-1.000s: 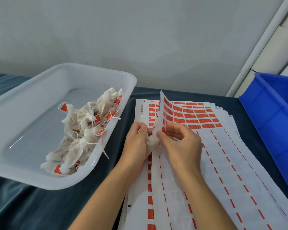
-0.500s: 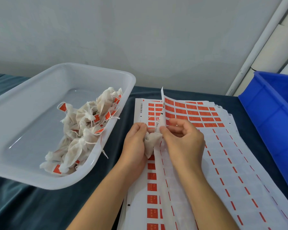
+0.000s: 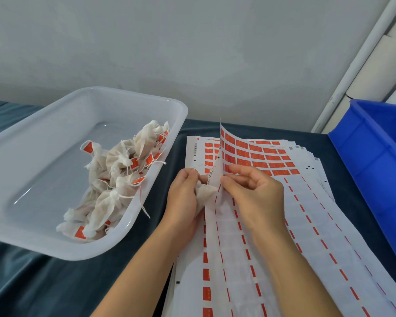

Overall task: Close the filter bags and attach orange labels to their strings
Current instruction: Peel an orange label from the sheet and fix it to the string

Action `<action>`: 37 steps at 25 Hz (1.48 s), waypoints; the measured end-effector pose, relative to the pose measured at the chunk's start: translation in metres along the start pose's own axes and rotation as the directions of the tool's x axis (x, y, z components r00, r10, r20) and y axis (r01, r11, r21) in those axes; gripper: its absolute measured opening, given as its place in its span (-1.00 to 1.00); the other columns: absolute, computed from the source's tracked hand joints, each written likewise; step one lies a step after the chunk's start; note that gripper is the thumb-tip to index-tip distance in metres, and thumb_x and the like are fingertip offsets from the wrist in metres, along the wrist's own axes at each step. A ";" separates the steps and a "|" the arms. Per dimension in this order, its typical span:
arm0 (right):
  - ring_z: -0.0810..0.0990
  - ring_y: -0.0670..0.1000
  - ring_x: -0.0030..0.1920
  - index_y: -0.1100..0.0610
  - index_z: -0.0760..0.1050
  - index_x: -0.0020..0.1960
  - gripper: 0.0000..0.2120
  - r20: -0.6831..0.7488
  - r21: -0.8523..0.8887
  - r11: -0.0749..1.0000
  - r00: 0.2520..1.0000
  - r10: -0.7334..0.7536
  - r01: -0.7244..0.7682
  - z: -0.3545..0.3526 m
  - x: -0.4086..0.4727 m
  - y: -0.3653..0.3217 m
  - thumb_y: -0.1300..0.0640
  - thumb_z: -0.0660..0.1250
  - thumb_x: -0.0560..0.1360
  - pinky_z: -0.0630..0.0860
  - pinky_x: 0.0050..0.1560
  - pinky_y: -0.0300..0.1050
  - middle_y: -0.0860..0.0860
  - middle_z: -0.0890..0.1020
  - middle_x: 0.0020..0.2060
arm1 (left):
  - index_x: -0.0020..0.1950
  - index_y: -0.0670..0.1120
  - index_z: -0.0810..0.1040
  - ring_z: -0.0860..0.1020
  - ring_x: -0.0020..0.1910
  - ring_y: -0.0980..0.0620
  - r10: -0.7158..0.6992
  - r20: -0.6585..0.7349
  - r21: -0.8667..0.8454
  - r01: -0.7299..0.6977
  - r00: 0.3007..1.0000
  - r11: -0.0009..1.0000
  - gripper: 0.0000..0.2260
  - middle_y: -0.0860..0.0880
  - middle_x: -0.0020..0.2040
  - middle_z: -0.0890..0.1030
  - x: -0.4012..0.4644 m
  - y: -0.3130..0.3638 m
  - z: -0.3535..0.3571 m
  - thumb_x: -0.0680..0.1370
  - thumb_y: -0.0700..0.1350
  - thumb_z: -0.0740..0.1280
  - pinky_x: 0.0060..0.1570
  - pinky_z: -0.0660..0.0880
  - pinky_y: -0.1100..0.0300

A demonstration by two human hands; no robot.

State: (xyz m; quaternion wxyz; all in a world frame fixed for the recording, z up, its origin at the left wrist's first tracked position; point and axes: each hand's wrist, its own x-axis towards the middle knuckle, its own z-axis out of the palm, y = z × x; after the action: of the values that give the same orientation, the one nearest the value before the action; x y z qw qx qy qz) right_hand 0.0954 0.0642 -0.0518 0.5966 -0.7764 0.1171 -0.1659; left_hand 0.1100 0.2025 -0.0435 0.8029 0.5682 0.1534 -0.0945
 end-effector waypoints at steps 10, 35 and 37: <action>0.53 -0.53 -0.05 -0.17 0.56 0.06 -0.82 -0.020 -0.202 0.955 0.974 -0.224 0.215 0.003 -0.005 -0.006 0.03 0.50 0.52 0.34 -0.20 -0.69 -0.44 0.55 -0.10 | -0.01 -0.03 0.55 0.71 -0.20 0.14 0.121 -0.007 0.110 -0.119 0.993 0.987 -0.80 0.11 -0.20 0.69 0.001 0.000 0.000 0.73 -0.01 0.22 -0.25 0.60 0.24; 0.65 -0.15 -0.11 -0.16 0.50 0.09 -0.82 -0.101 -0.211 0.975 0.991 -0.090 0.067 0.004 0.004 0.004 0.11 0.41 0.61 0.45 -0.23 -0.50 -0.29 0.59 -0.09 | 0.01 0.33 0.41 0.59 0.02 0.45 0.495 0.240 0.567 -0.535 0.835 0.626 -0.88 0.58 0.02 0.54 -0.016 -0.008 0.000 0.70 0.10 0.17 -0.27 0.45 0.59; 0.69 -0.11 -0.12 -0.18 0.50 0.06 -0.82 -0.136 -0.174 0.984 0.988 -0.074 0.050 0.002 0.004 0.003 0.10 0.40 0.61 0.55 -0.17 -0.39 -0.23 0.63 -0.07 | 0.03 0.37 0.39 0.55 0.04 0.51 0.449 0.249 0.592 -0.502 0.858 0.630 -0.90 0.64 0.02 0.50 -0.013 -0.010 -0.001 0.69 0.15 0.15 -0.29 0.41 0.63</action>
State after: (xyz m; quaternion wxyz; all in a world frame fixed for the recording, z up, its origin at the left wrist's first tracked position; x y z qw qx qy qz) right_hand 0.0998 0.0636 -0.0549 0.5129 -0.8139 0.1487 -0.2288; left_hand 0.0944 0.1994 -0.0479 0.5621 0.8221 -0.0746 0.0521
